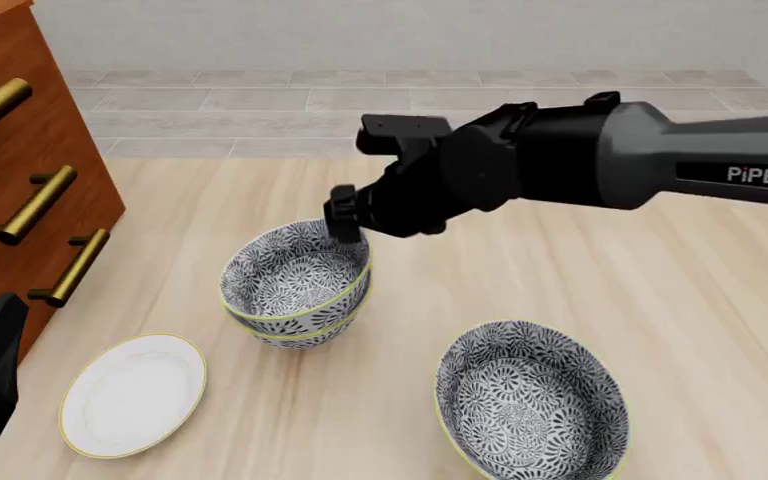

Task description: Stack the bowl at the front on the bowl in the middle.

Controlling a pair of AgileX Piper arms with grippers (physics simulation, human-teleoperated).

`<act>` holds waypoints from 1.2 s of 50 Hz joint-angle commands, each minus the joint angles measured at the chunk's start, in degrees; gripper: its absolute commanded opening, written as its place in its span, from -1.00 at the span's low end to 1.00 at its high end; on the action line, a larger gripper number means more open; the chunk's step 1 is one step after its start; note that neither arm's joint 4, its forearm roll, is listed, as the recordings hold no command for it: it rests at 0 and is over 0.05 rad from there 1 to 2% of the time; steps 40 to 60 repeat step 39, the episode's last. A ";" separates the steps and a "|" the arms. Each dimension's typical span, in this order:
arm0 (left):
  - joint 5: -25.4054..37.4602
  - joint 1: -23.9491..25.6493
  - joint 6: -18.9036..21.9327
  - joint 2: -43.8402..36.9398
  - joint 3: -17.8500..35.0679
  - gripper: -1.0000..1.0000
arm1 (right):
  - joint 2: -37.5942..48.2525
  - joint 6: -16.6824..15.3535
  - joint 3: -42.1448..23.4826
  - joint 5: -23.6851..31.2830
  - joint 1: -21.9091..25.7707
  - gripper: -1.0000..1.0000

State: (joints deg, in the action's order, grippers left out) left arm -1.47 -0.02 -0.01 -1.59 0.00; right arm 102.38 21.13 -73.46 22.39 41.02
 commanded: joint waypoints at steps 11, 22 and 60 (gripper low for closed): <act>0.39 0.01 0.03 0.34 0.07 1.00 | -7.80 -1.43 0.40 3.88 0.19 1.00; 0.40 0.02 0.03 0.37 0.07 1.00 | -15.54 -1.64 4.05 5.27 0.78 1.00; 0.39 0.02 0.03 0.35 0.07 1.00 | -30.63 -3.37 13.43 6.28 1.45 1.00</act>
